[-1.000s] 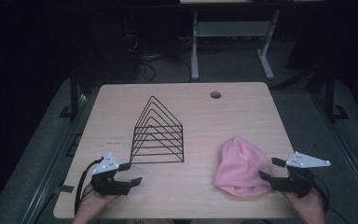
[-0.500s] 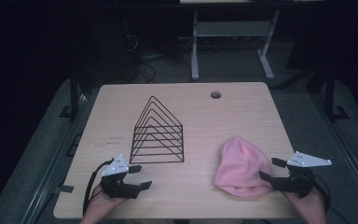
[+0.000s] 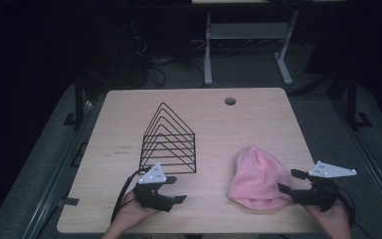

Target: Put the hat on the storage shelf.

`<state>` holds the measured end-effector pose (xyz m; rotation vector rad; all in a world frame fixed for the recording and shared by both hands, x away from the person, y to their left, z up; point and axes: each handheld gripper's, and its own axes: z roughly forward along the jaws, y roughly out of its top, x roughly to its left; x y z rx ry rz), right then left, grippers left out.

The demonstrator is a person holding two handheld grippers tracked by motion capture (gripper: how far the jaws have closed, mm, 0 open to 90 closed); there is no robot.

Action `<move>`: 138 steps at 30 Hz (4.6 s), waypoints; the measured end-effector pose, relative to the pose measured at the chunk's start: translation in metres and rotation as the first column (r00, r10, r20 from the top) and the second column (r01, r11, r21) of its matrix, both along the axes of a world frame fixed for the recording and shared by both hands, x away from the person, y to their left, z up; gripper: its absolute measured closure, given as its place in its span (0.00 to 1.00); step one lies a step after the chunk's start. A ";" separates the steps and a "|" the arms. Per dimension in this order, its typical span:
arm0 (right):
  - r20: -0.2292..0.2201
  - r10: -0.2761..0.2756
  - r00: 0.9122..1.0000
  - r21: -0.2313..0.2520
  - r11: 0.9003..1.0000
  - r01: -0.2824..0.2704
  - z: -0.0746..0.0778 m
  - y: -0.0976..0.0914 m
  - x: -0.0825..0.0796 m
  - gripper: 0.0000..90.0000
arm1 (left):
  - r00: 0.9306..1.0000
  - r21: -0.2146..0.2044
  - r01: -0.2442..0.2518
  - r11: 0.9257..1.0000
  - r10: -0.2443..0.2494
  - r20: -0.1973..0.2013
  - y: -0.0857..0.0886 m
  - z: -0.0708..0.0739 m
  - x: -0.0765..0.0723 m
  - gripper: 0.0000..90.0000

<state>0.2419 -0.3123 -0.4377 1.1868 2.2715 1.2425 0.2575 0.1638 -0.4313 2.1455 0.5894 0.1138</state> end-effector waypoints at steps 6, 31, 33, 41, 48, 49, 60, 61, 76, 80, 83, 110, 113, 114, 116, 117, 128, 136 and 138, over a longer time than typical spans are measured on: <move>-0.007 -0.005 1.000 0.009 1.000 0.005 0.001 -0.004 0.000 0.27 | 0.998 -0.015 0.062 0.998 -0.063 -0.030 -0.037 0.001 0.010 0.34; -0.045 -0.009 0.999 0.030 1.000 0.010 -0.002 -0.013 0.002 0.39 | 0.983 -0.006 0.153 0.988 -0.153 -0.103 -0.134 0.001 0.042 0.37; -0.054 -0.010 0.998 0.029 1.000 0.012 -0.003 -0.013 0.003 0.39 | 0.982 -0.005 0.156 0.988 -0.156 -0.106 -0.139 0.001 0.044 0.37; -0.089 0.009 0.996 0.031 1.000 -0.006 -0.008 -0.015 0.006 0.40 | 0.977 0.023 0.174 0.985 -0.169 -0.127 -0.155 -0.003 0.054 0.37; -0.119 0.031 0.992 0.022 0.999 -0.029 -0.013 -0.012 0.011 0.43 | 0.971 0.059 0.189 0.980 -0.177 -0.163 -0.166 -0.009 0.062 0.41; -0.133 0.039 0.990 0.019 0.999 -0.037 -0.014 -0.011 0.013 0.47 | 0.970 0.061 0.188 0.980 -0.175 -0.167 -0.168 -0.010 0.063 0.42; -0.165 0.075 0.983 -0.016 0.997 -0.079 -0.021 -0.005 0.018 0.62 | 0.960 0.095 0.206 0.974 -0.182 -0.214 -0.180 -0.016 0.074 0.66; -0.170 0.078 0.982 -0.019 0.996 -0.083 -0.021 -0.005 0.018 0.66 | 0.958 0.109 0.213 0.971 -0.185 -0.221 -0.182 -0.018 0.074 0.68; -0.187 0.123 0.975 -0.051 0.990 -0.134 -0.023 0.001 0.016 0.89 | 0.950 0.145 0.267 0.953 -0.236 -0.203 -0.181 -0.018 0.074 0.90; -0.175 0.133 0.976 -0.051 0.988 -0.144 -0.022 0.002 0.016 0.89 | 0.948 0.148 0.283 0.948 -0.252 -0.194 -0.179 -0.015 0.072 0.90; -0.161 0.142 0.977 -0.054 0.987 -0.153 -0.021 0.002 0.015 0.90 | 0.945 0.142 0.298 0.944 -0.270 -0.185 -0.178 -0.013 0.072 0.90; -0.029 0.252 0.967 -0.027 0.967 -0.253 0.026 0.019 0.007 0.91 | 0.921 0.190 0.388 0.902 -0.384 -0.059 -0.147 0.051 0.057 0.91; -0.002 0.265 0.964 -0.027 0.964 -0.265 0.039 0.022 0.007 0.91 | 0.920 0.192 0.390 0.900 -0.389 -0.046 -0.141 0.060 0.056 0.91; -0.002 0.265 0.964 -0.027 0.964 -0.265 0.039 0.022 0.007 0.91 | 0.921 0.192 0.388 0.901 -0.388 -0.040 -0.140 0.064 0.055 0.91; 0.007 0.271 0.963 -0.026 0.962 -0.270 0.045 0.024 0.007 0.91 | 0.918 0.193 0.392 0.899 -0.395 -0.025 -0.136 0.072 0.054 0.91; 0.018 0.276 0.961 -0.023 0.961 -0.275 0.053 0.026 0.009 0.91 | 0.916 0.192 0.397 0.898 -0.401 -0.019 -0.134 0.076 0.054 0.91; 0.077 0.324 0.943 -0.038 0.946 -0.322 0.095 0.045 0.022 0.91 | 0.910 0.213 0.395 0.894 -0.413 0.047 -0.107 0.125 0.055 0.90; 0.118 0.372 0.921 -0.030 0.928 -0.372 0.129 0.063 0.038 0.91 | 0.912 0.203 0.382 0.902 -0.403 0.076 -0.081 0.155 0.060 0.90; 0.124 0.383 0.915 -0.037 0.924 -0.381 0.136 0.069 0.041 0.91 | 0.912 0.212 0.378 0.901 -0.402 0.083 -0.075 0.161 0.061 0.90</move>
